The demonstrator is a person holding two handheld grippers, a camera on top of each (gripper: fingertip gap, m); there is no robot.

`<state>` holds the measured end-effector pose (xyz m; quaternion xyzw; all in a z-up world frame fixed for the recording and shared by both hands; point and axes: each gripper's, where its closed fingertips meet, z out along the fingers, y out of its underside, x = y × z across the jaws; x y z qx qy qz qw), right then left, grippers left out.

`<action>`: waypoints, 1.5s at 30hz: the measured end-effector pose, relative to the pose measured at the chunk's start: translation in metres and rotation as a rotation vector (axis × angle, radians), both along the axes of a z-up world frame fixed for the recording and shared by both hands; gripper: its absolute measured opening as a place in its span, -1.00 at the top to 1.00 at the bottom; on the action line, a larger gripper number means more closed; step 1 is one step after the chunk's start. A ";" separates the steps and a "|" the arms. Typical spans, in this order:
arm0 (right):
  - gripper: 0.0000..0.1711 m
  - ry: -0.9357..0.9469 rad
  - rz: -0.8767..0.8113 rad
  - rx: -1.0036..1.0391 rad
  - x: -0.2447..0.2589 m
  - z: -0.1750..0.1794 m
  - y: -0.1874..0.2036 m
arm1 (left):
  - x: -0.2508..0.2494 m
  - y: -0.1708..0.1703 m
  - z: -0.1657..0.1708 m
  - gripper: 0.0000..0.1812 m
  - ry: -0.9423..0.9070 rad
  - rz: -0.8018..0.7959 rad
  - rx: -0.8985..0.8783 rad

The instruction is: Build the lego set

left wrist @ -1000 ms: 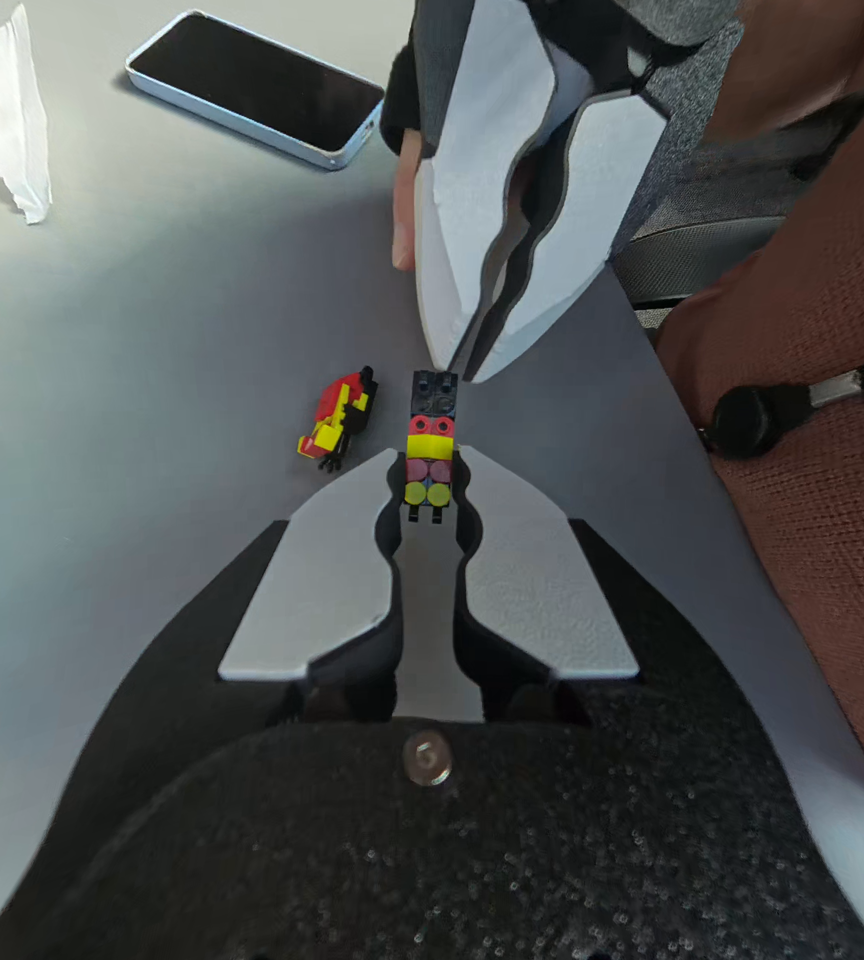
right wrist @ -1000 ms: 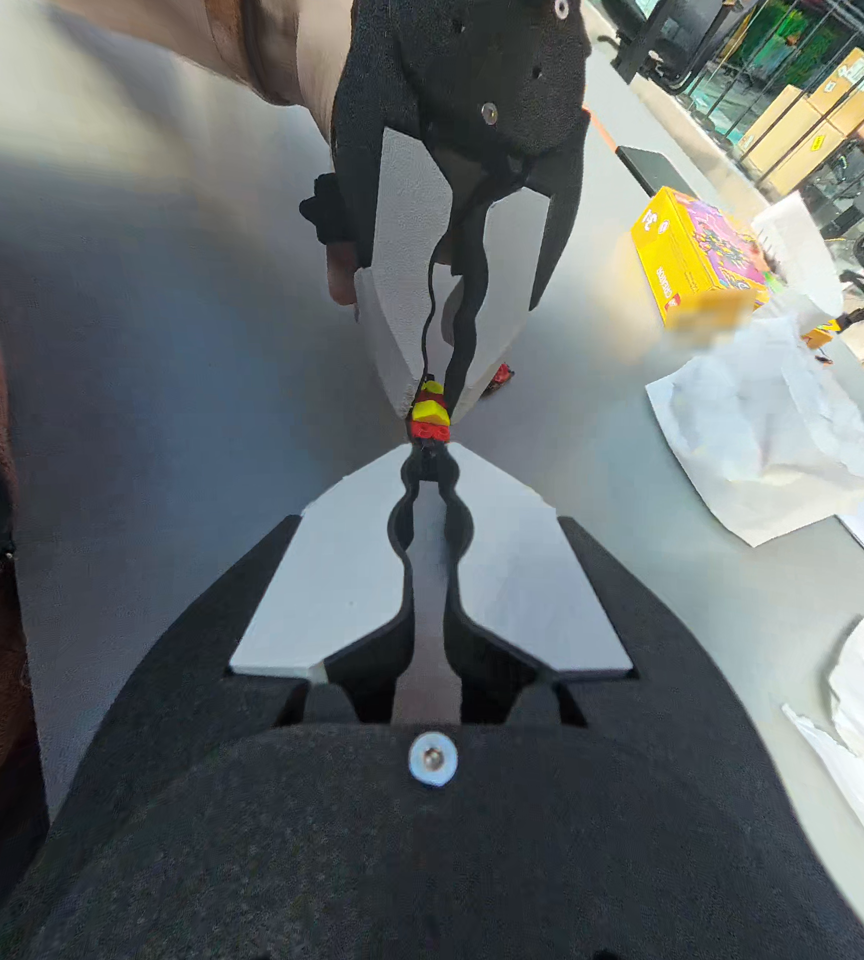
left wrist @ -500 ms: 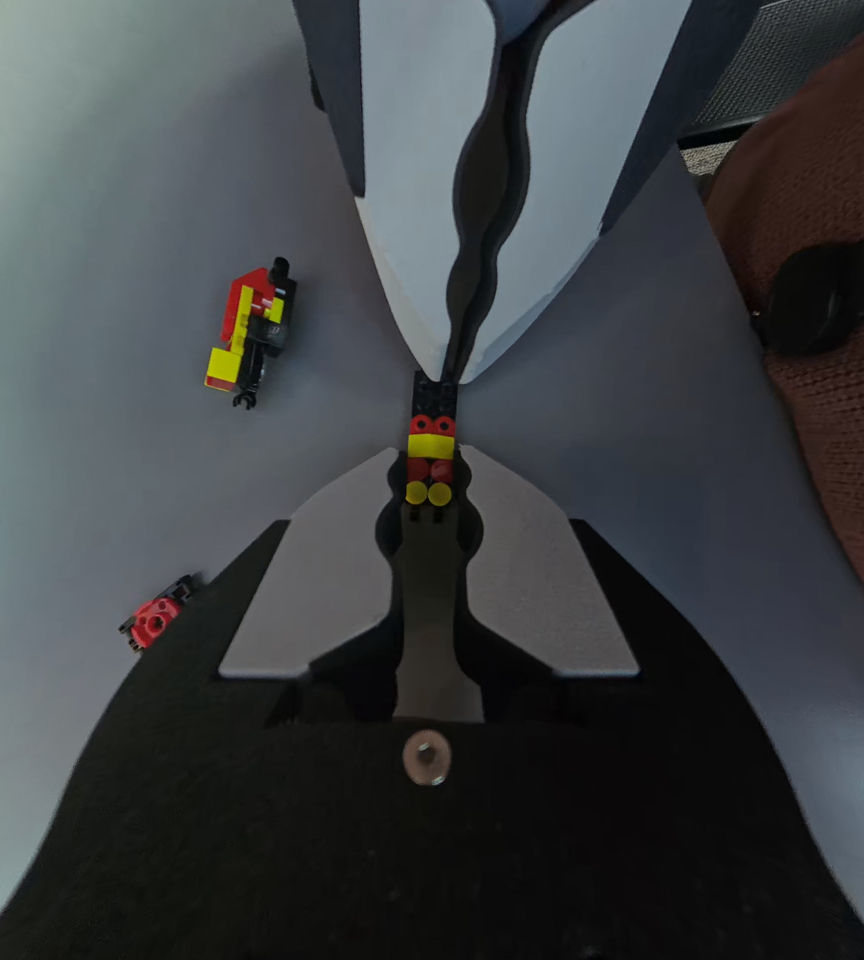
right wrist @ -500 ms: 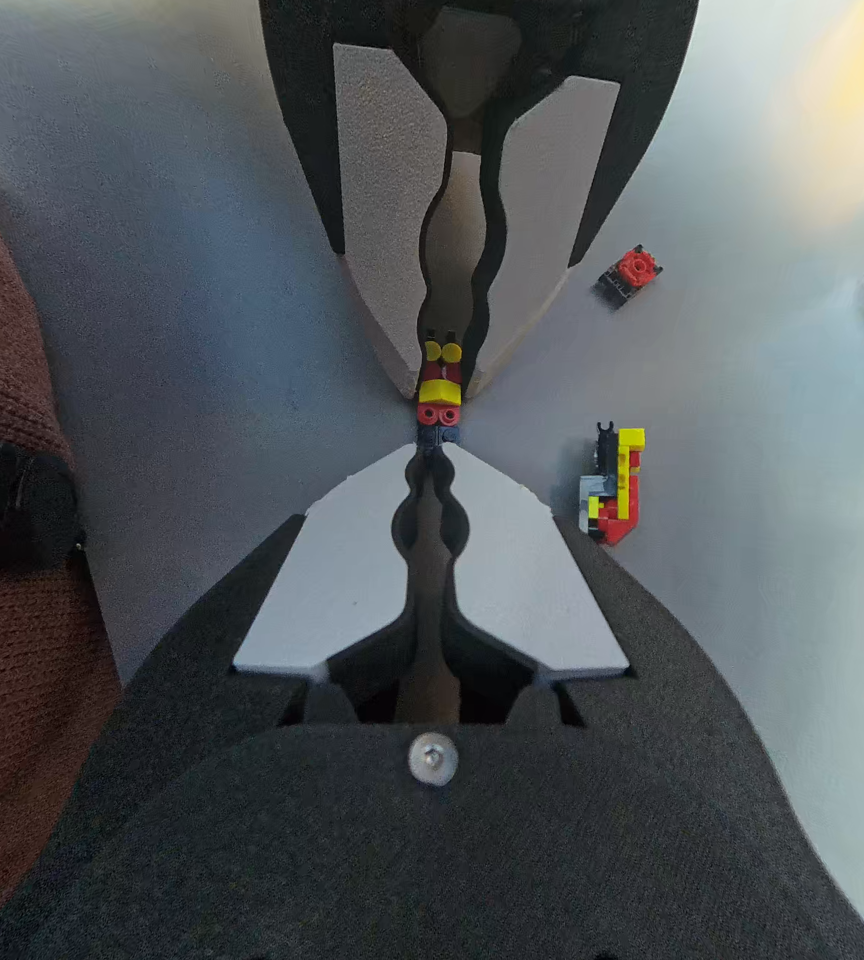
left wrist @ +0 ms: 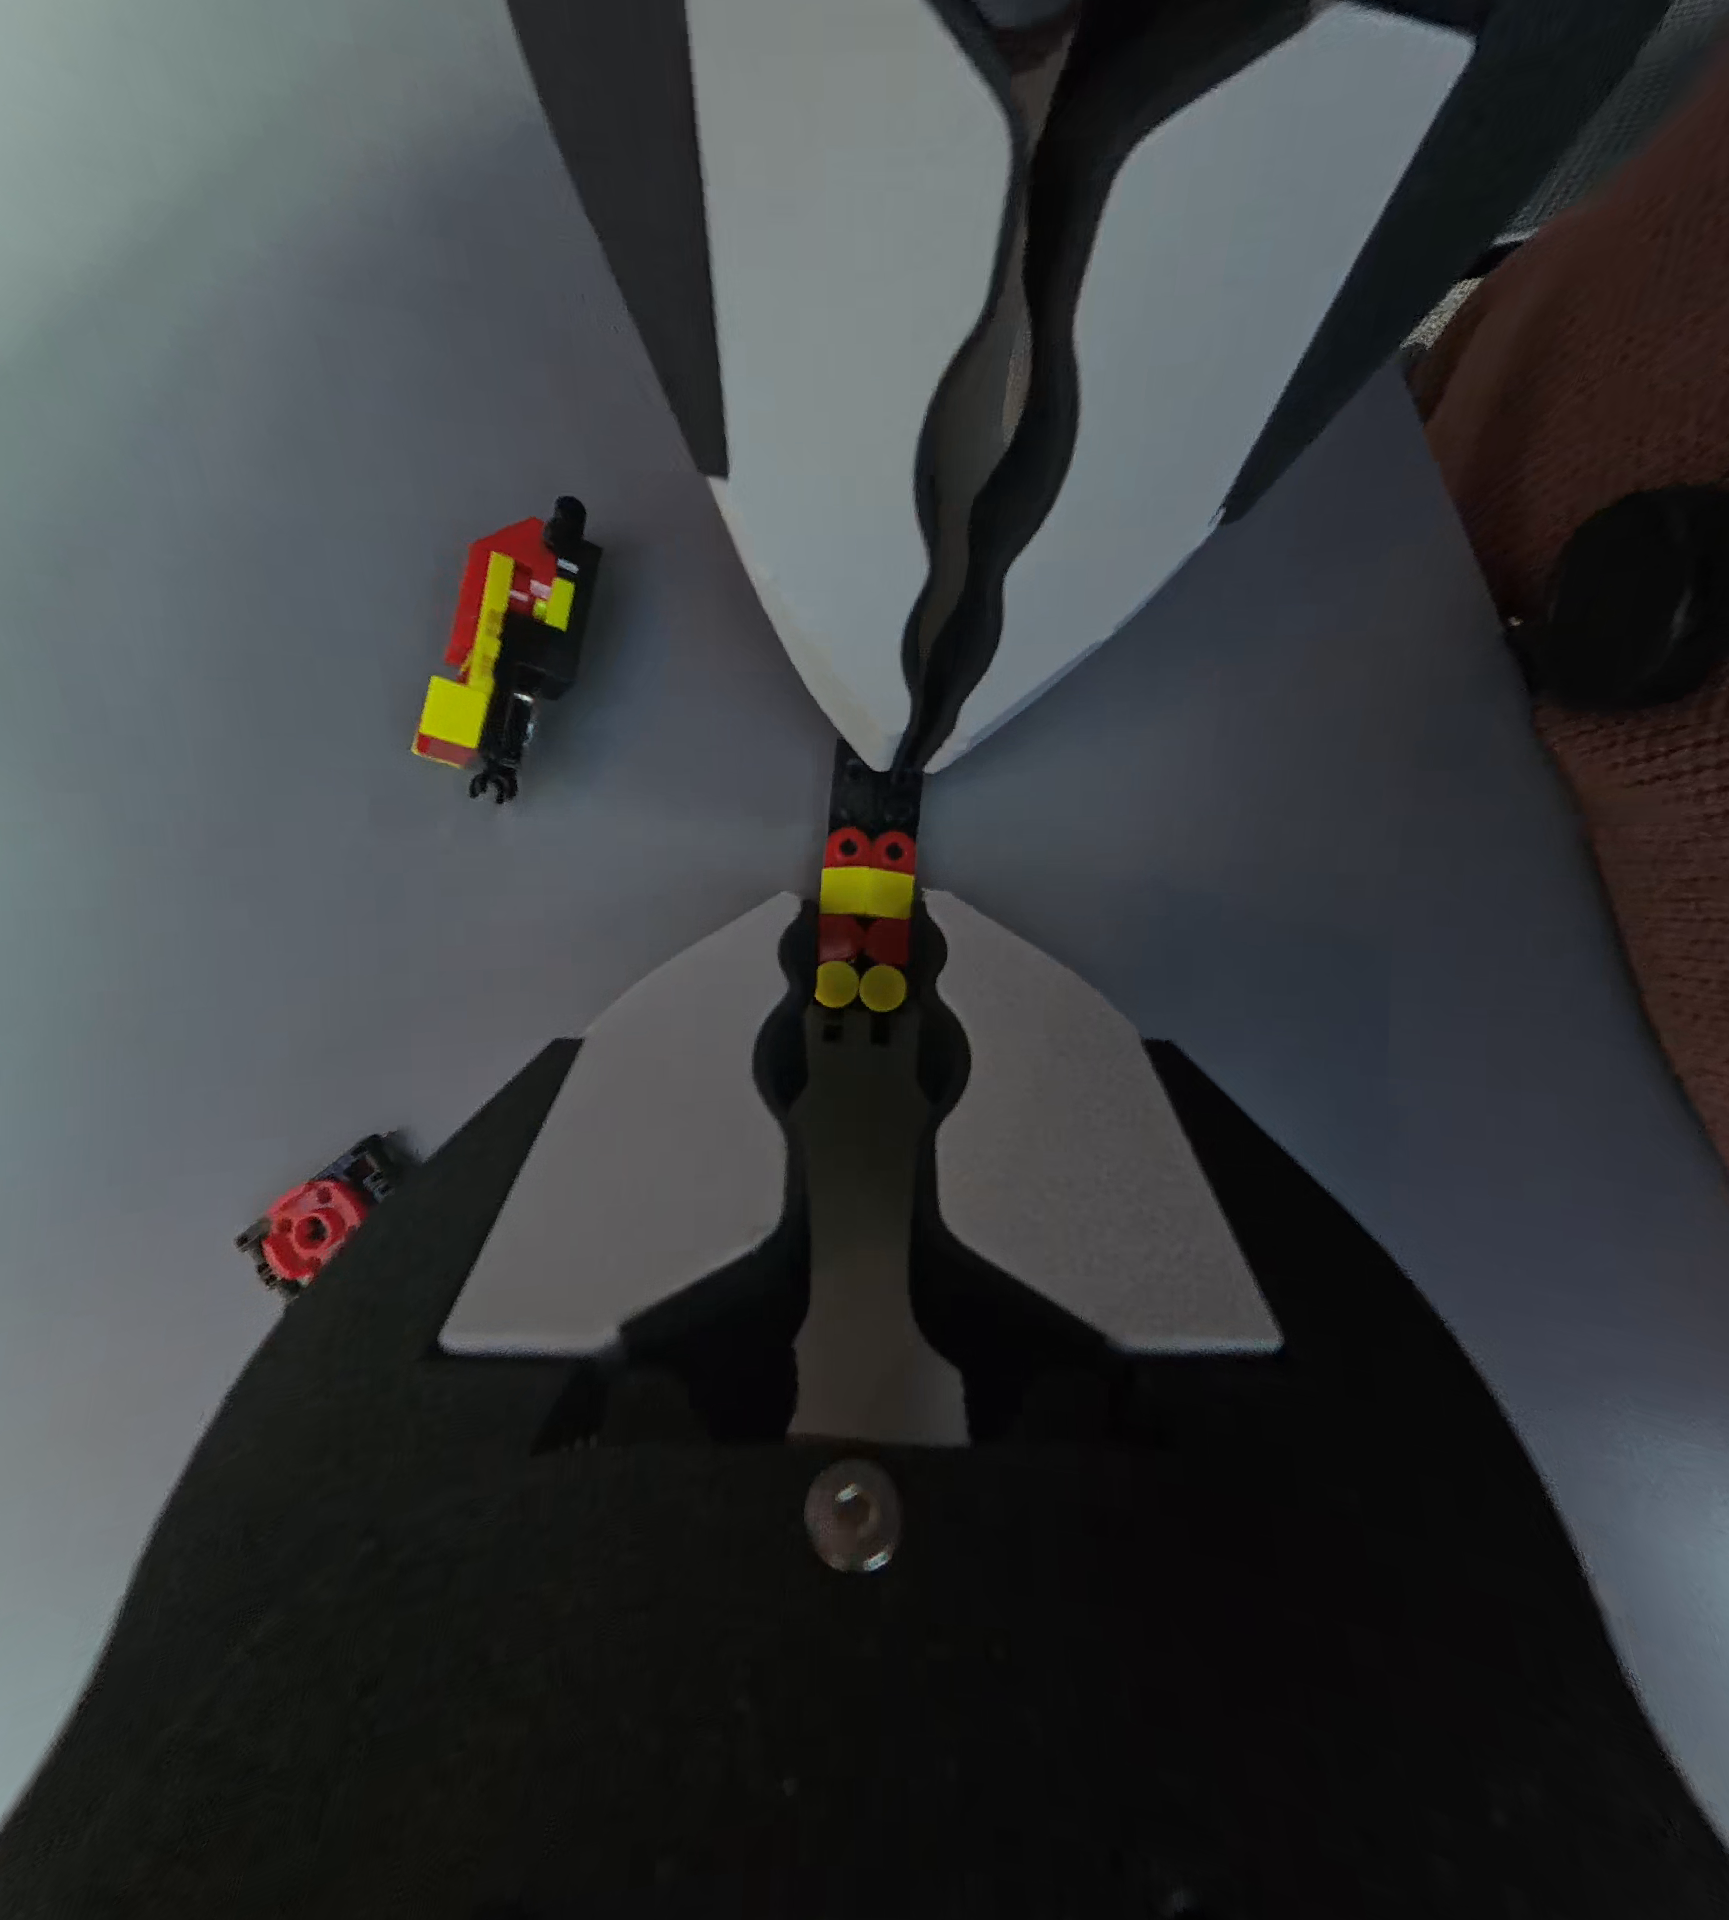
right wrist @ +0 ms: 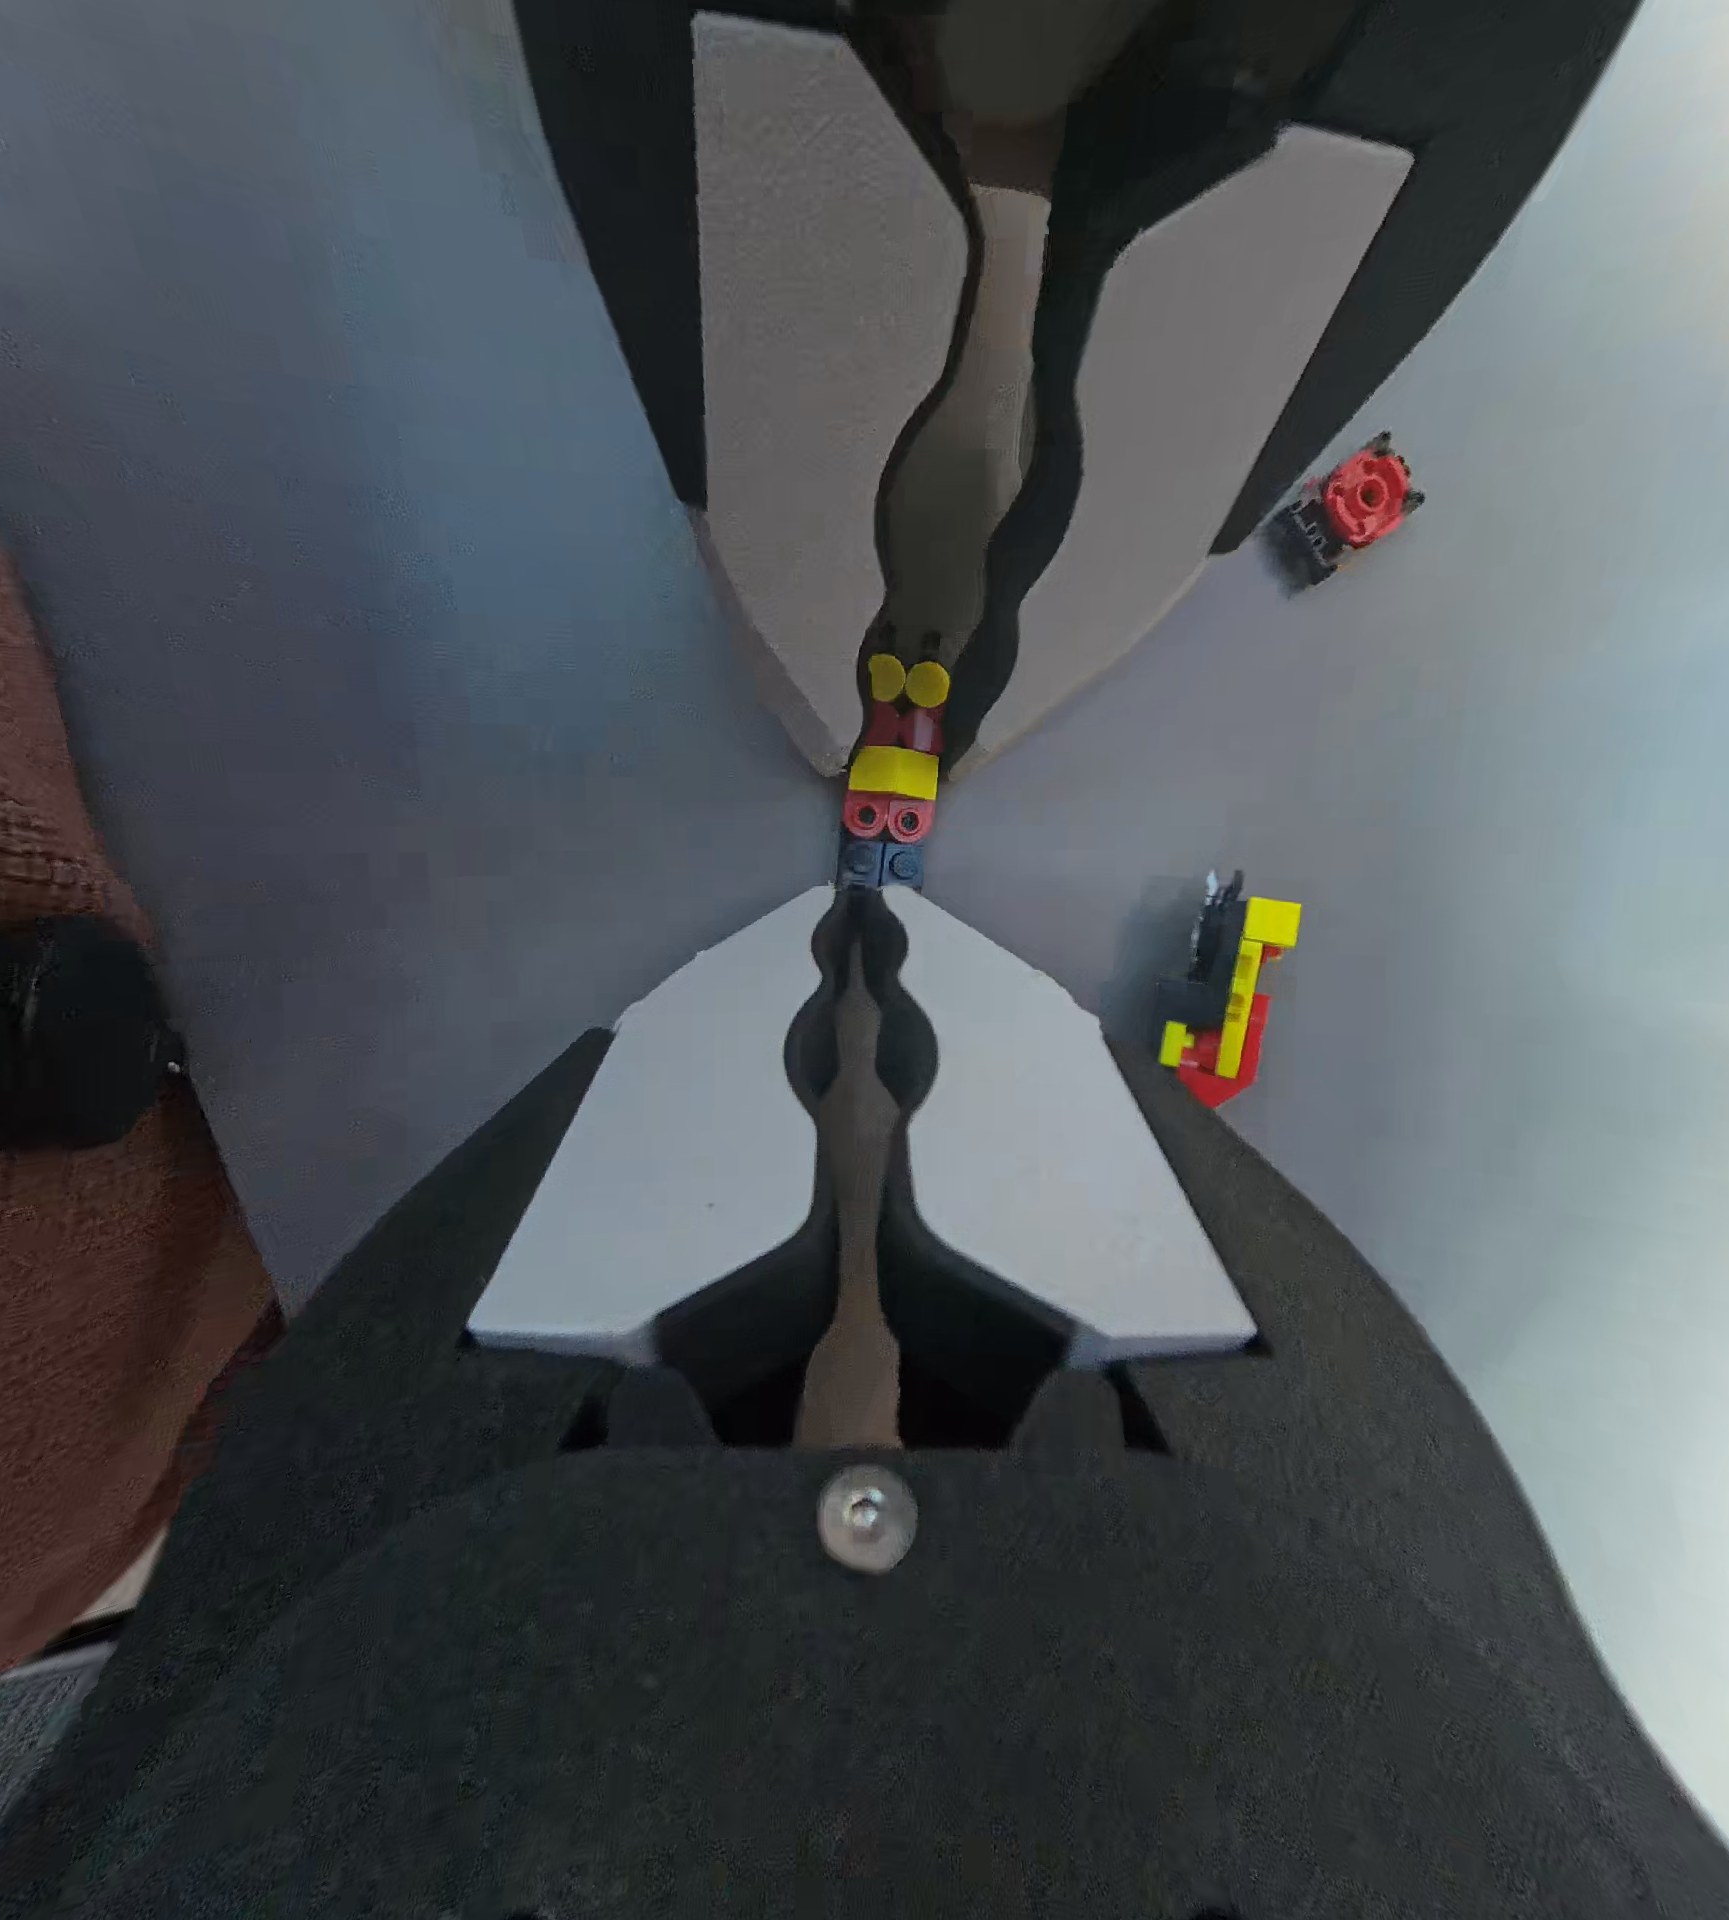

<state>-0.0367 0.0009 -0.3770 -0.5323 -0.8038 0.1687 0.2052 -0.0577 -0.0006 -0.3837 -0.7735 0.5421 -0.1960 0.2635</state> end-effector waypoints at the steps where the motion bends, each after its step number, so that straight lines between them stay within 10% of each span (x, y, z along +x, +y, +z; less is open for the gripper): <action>1: 0.99 0.074 -0.012 -0.017 0.000 0.001 -0.001 | 0.000 0.000 0.000 0.82 -0.020 0.010 -0.004; 6: 1.00 0.308 0.078 0.061 0.001 0.006 -0.020 | -0.001 0.005 0.000 0.82 -0.045 0.057 0.009; 24: 0.94 0.280 -0.153 -0.214 -0.004 0.012 0.019 | -0.001 0.005 0.000 0.82 -0.039 0.004 0.000; 45: 0.68 -0.122 0.046 -0.134 -0.007 -0.001 0.020 | -0.002 0.004 0.000 0.82 -0.034 -0.054 -0.012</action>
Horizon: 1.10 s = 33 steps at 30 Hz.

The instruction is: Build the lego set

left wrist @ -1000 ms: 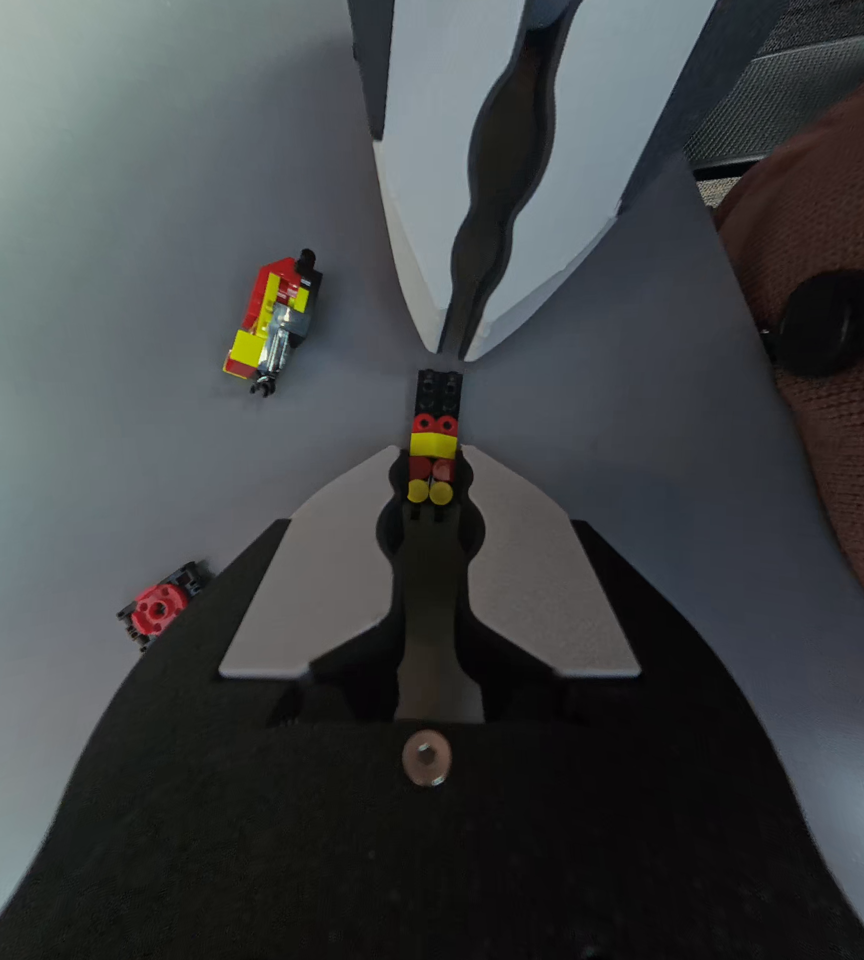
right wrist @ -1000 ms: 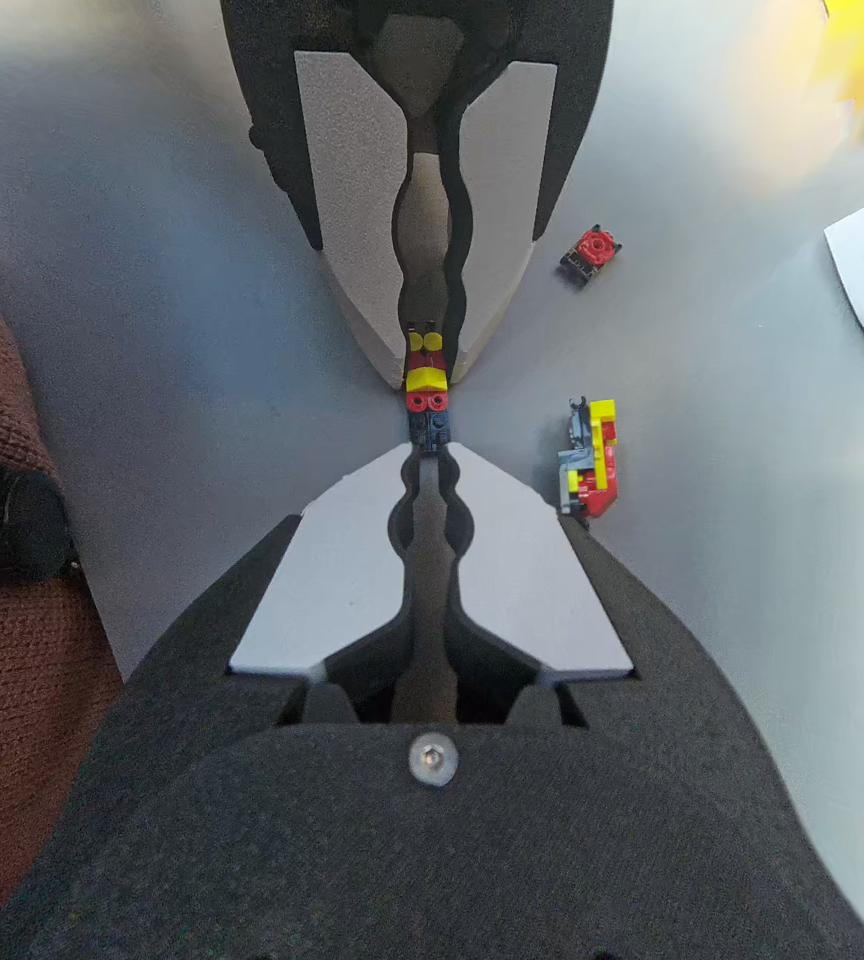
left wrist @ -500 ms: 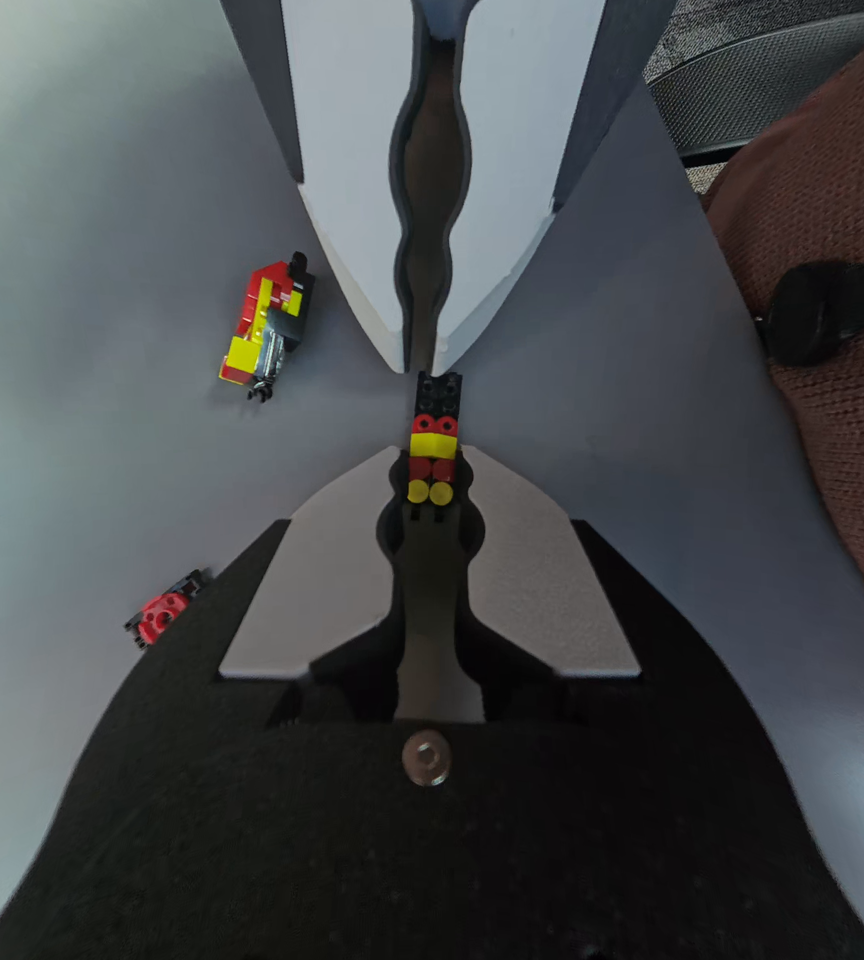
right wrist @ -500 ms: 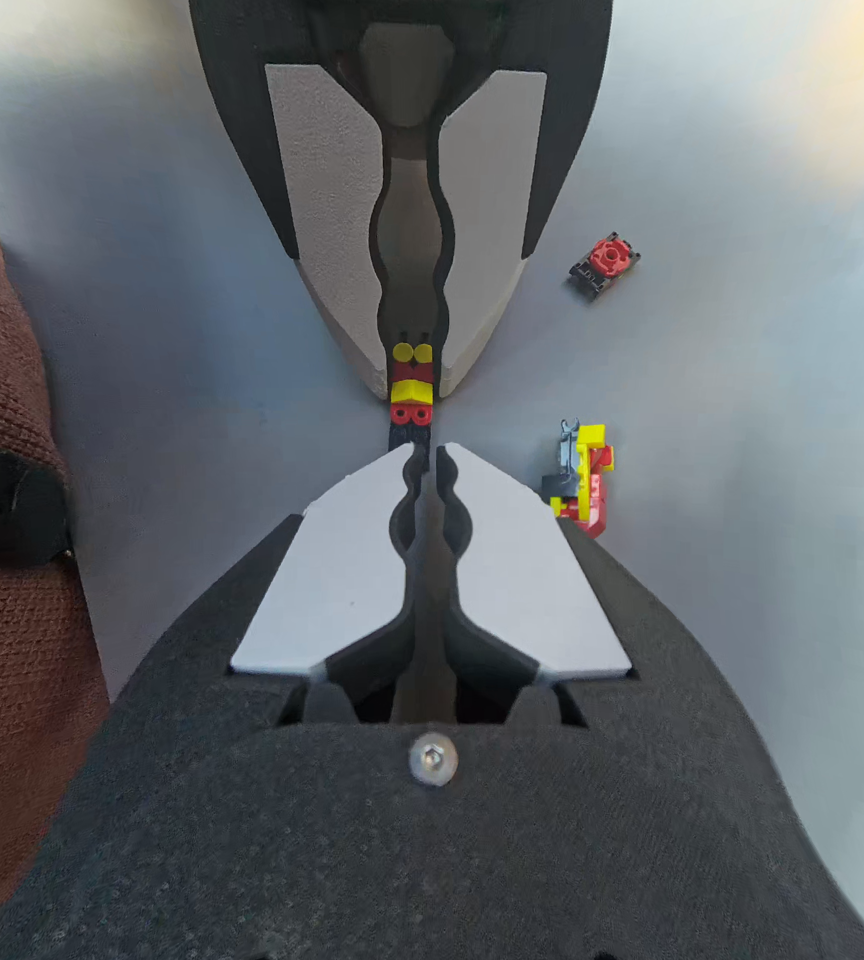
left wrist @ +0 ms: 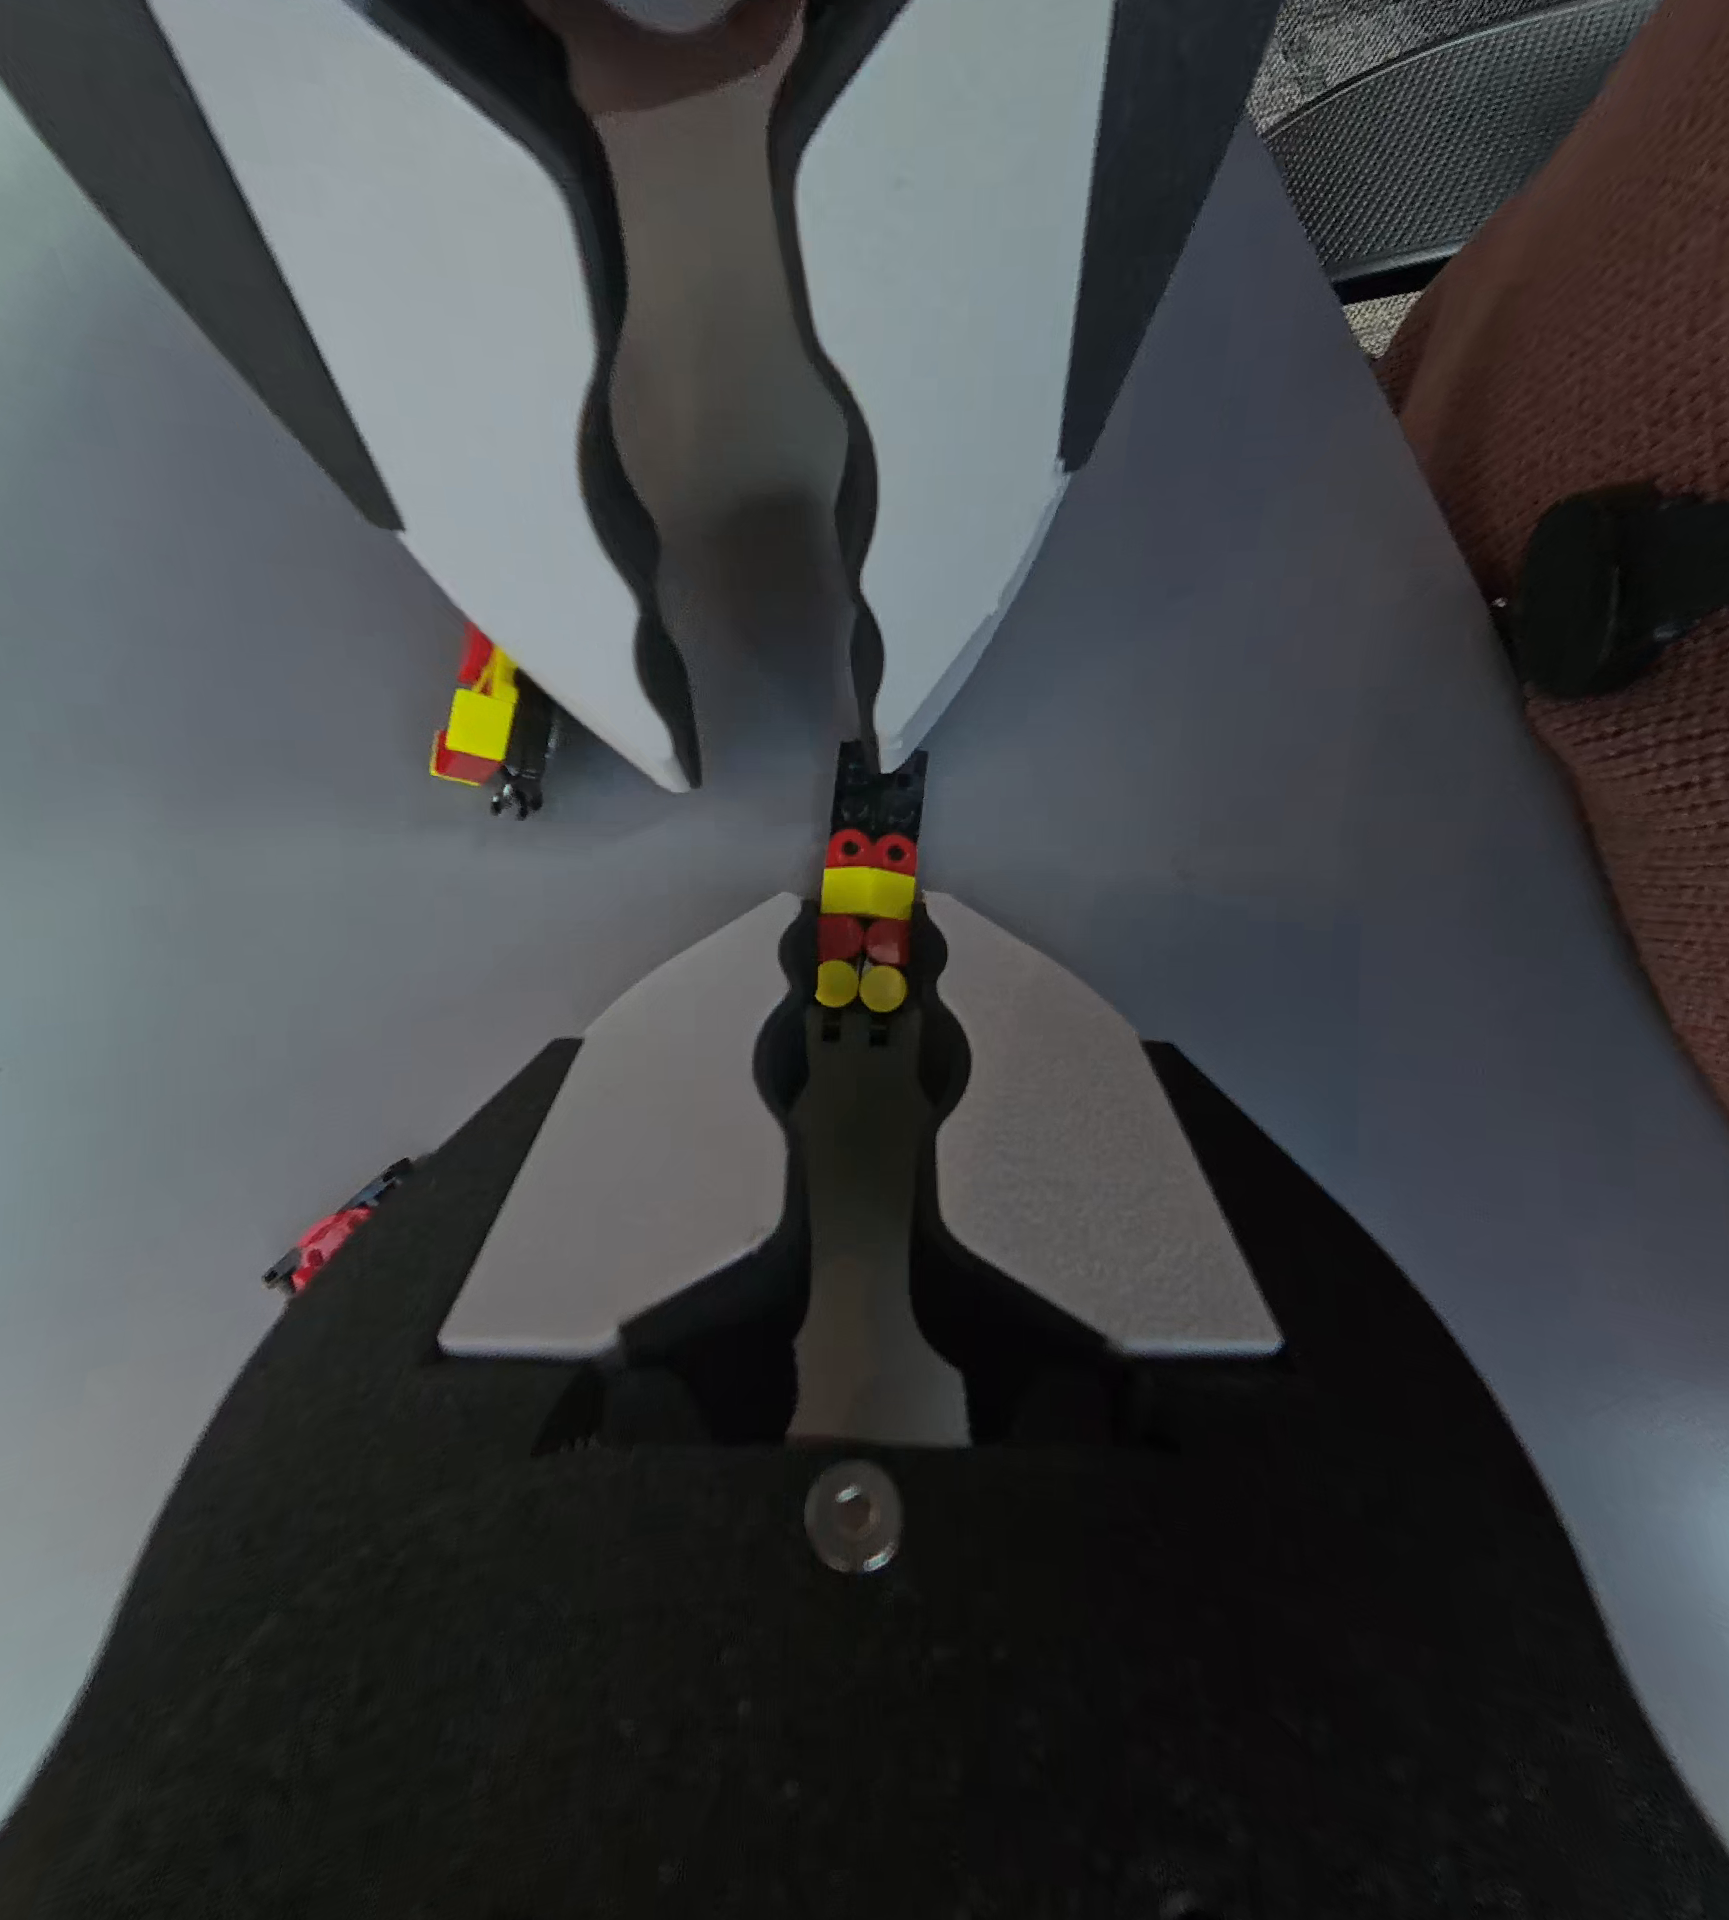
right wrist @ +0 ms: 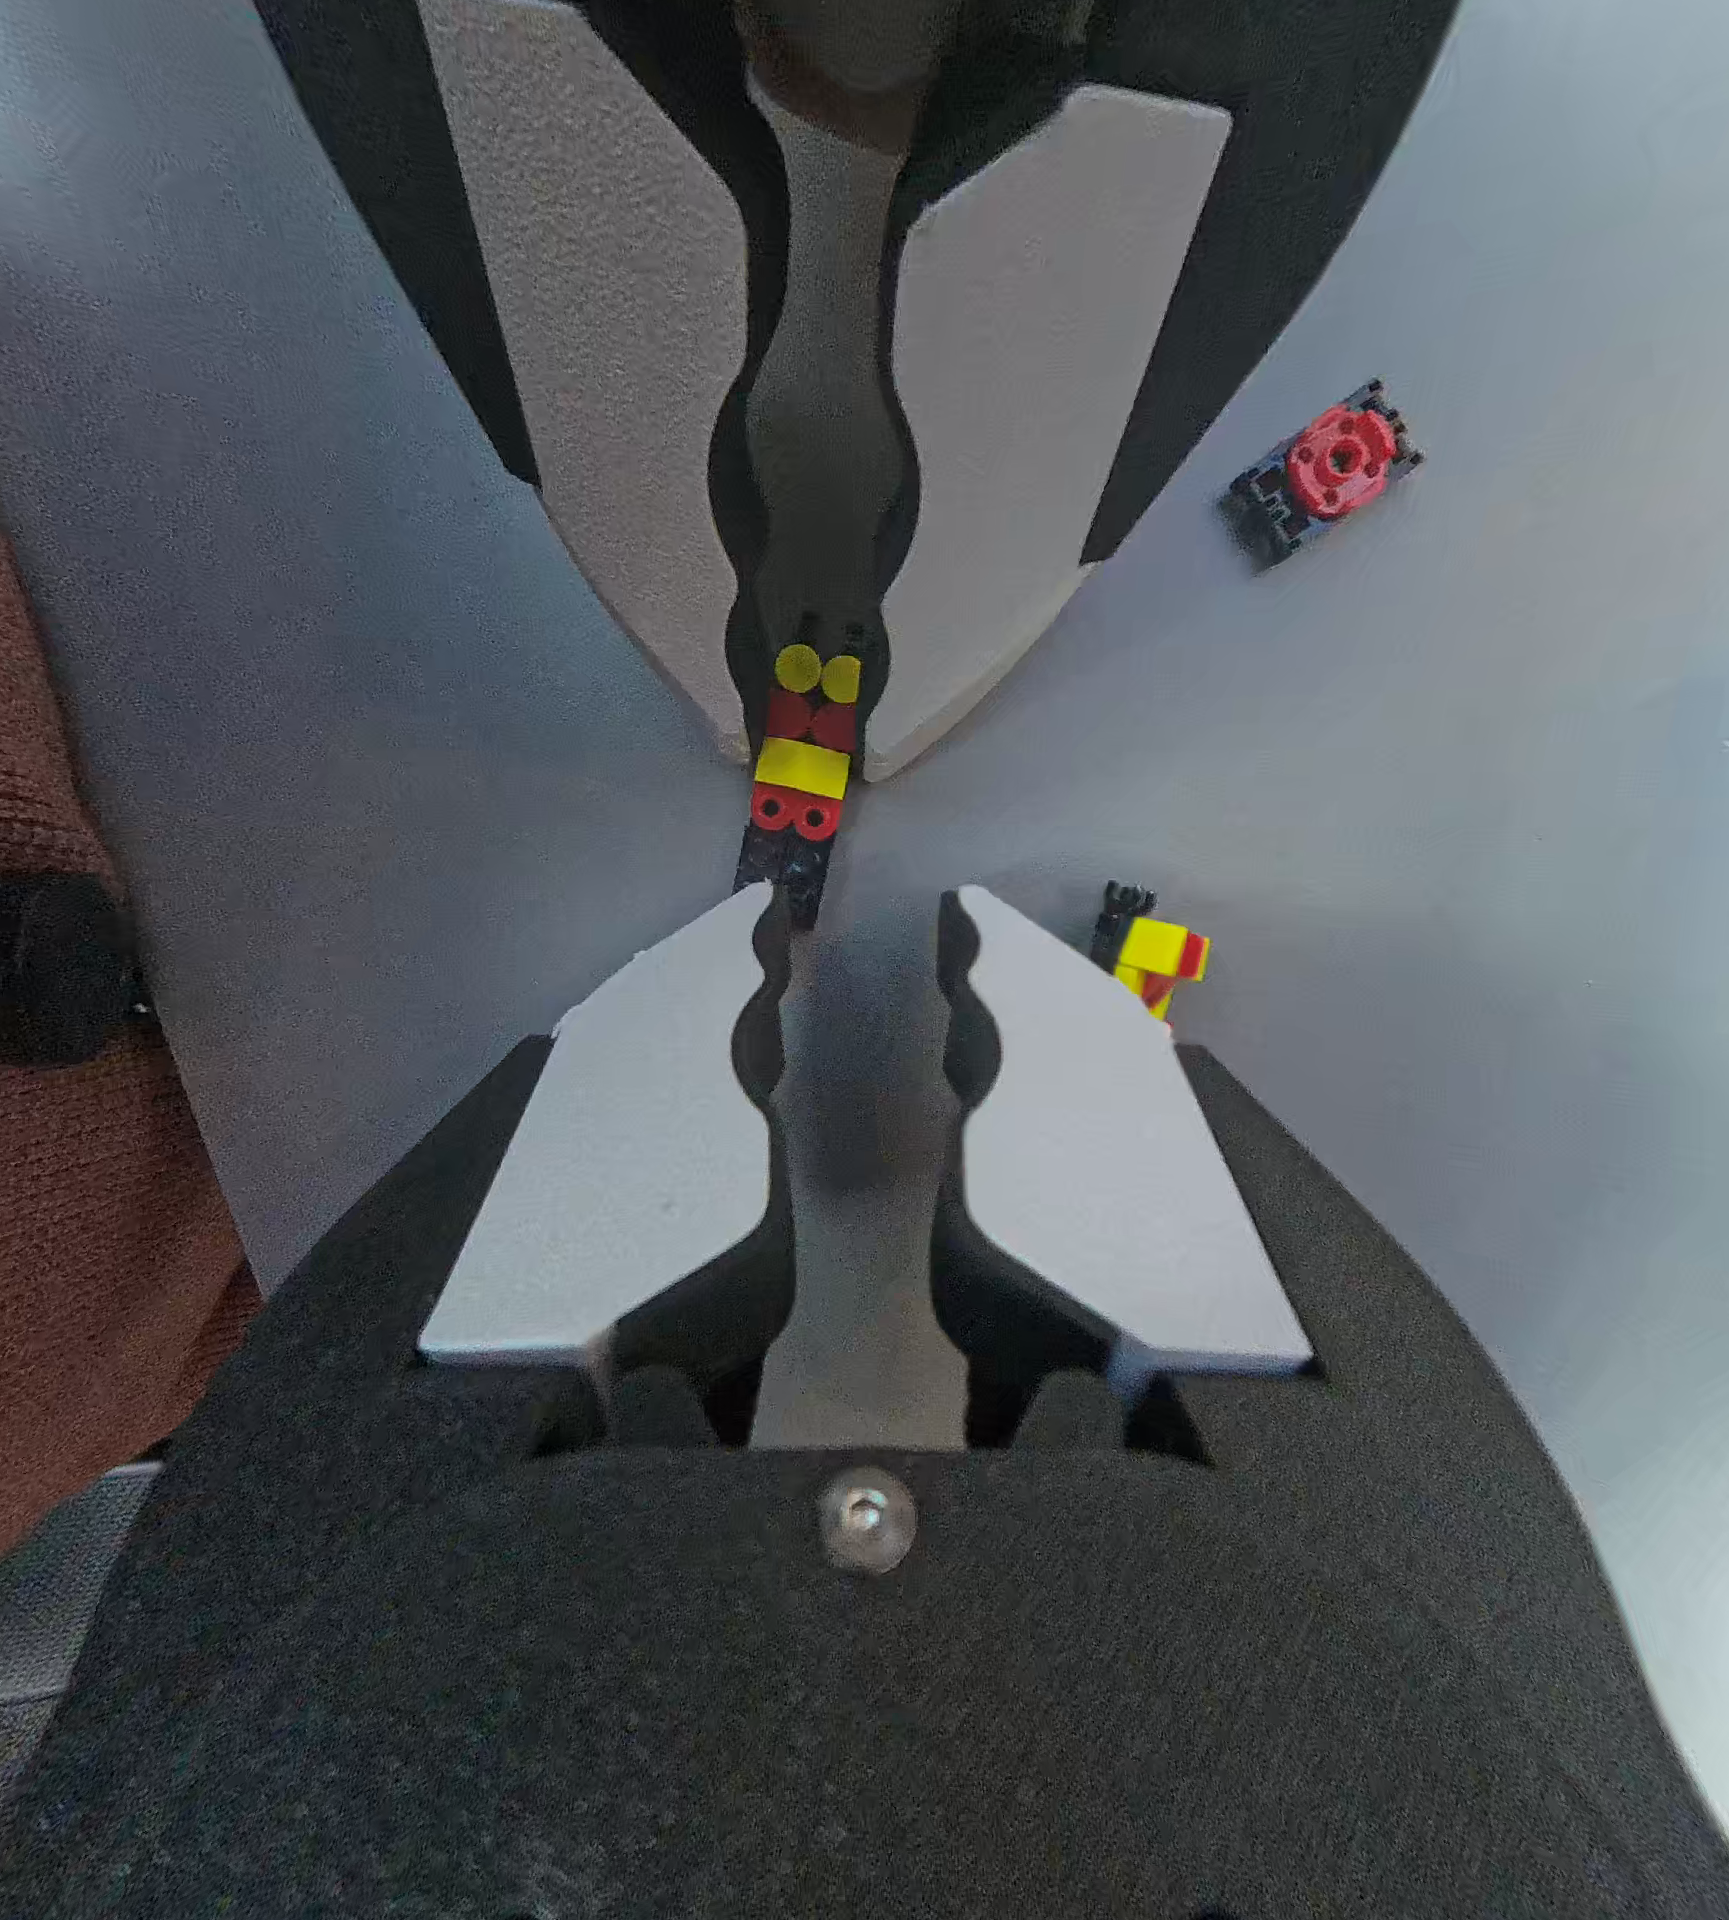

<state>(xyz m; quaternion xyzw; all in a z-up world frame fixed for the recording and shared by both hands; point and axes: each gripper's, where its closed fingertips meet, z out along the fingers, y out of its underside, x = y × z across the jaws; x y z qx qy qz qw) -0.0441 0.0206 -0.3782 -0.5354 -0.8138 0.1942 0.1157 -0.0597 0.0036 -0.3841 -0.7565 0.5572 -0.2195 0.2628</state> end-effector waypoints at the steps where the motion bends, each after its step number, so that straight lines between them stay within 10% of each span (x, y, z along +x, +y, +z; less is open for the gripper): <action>1: 0.82 0.005 0.004 -0.036 0.002 0.000 -0.005 | 0.000 0.000 0.000 0.82 -0.005 0.002 0.000; 33: 0.97 0.251 -0.546 -0.424 -0.001 0.003 0.001 | -0.001 0.007 0.000 0.82 -0.044 0.054 0.086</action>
